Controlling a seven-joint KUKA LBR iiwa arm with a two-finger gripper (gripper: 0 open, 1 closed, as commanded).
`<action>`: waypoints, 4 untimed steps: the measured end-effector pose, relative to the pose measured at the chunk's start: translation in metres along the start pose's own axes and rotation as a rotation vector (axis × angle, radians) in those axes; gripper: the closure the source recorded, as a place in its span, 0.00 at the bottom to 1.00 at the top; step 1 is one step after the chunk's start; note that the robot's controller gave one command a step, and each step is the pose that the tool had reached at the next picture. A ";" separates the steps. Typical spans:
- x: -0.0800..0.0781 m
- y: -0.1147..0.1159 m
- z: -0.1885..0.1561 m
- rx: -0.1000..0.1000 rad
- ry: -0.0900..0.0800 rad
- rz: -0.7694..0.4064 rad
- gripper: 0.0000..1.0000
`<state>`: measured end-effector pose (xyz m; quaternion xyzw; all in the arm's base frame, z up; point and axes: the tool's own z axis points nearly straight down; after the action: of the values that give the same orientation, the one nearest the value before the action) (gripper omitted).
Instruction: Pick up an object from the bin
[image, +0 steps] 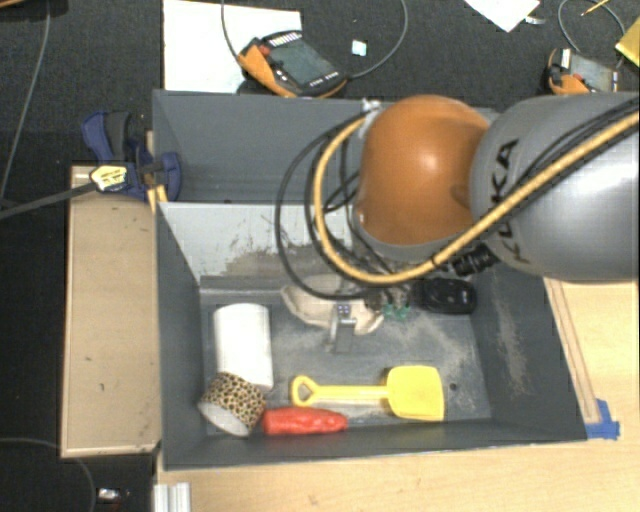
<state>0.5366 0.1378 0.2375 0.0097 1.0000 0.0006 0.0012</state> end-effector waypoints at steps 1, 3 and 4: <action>0.000 0.000 0.000 0.000 0.000 0.000 0.00; 0.009 0.005 -0.020 0.002 0.009 0.021 0.00; -0.036 -0.043 -0.076 0.002 0.001 0.155 0.00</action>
Offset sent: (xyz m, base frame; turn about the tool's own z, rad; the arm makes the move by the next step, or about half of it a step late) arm -0.0092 0.0090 0.0048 0.0209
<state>0.5713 0.0939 0.3130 0.0869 0.9962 -0.0001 0.0007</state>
